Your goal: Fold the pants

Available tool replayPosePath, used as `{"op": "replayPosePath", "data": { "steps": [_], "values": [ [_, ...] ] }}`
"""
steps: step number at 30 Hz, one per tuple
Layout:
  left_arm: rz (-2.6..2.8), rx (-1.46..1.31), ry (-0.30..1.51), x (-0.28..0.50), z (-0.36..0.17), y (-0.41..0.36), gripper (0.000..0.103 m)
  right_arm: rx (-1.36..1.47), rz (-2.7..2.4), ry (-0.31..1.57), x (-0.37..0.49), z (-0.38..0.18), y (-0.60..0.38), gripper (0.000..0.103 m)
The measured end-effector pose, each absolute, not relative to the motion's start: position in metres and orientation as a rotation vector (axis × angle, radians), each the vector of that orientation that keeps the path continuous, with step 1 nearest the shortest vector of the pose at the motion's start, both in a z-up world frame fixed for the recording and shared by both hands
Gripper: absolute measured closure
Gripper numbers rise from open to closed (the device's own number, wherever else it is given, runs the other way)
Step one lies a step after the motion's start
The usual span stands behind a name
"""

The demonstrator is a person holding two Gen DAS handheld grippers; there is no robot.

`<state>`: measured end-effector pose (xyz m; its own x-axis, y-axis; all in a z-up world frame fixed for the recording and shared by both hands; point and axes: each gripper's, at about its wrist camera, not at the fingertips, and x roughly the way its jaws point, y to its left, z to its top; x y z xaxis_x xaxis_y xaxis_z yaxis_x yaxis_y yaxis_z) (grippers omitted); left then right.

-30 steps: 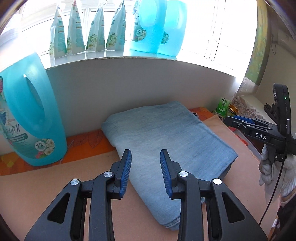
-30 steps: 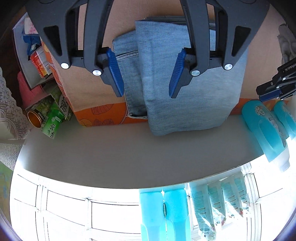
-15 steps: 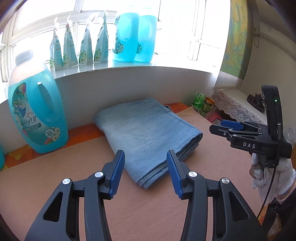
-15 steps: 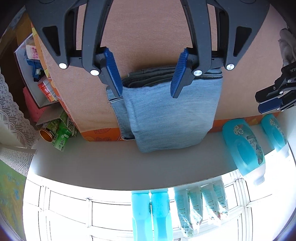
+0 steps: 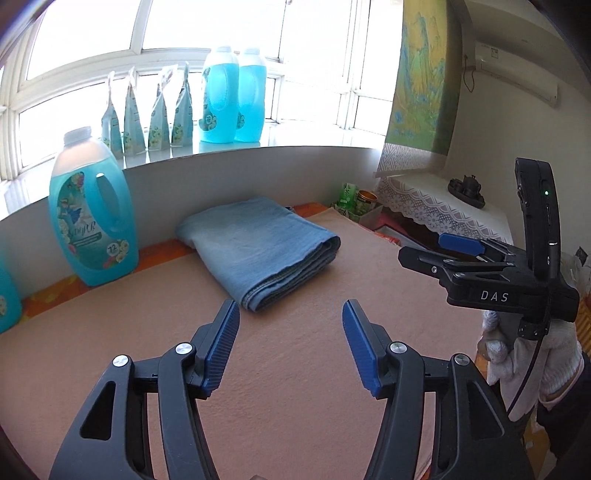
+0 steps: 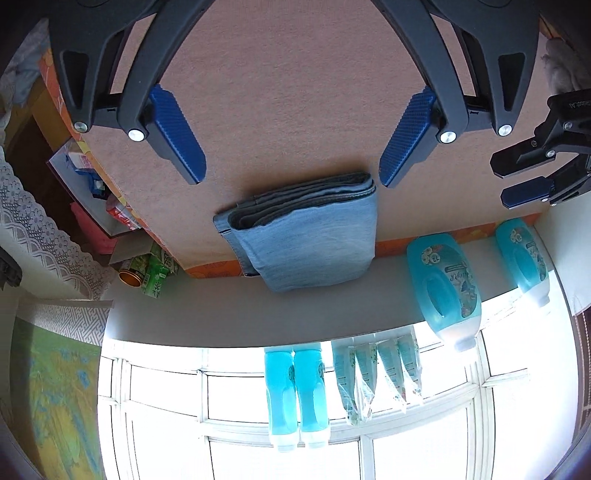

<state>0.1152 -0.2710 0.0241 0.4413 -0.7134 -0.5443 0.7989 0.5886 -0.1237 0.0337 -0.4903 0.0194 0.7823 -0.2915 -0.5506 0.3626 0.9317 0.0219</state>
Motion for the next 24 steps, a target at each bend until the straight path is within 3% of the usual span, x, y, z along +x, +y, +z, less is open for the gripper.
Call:
{"op": "replayPosePath", "data": {
  "steps": [2,12,24],
  "values": [
    [-0.950,0.160,0.596,0.102,0.024,-0.258,0.036,0.125,-0.361,0.562,0.019,0.020,-0.476,0.003],
    [-0.911,0.156,0.563,0.047,0.016,-0.186,0.030,0.115,-0.394,0.464,-0.050,0.025,-0.408,0.000],
    [-0.820,0.119,0.575,-0.004,-0.016,-0.128,0.023,0.217,-0.426,0.471,-0.104,-0.009,-0.365,0.000]
  ]
}}
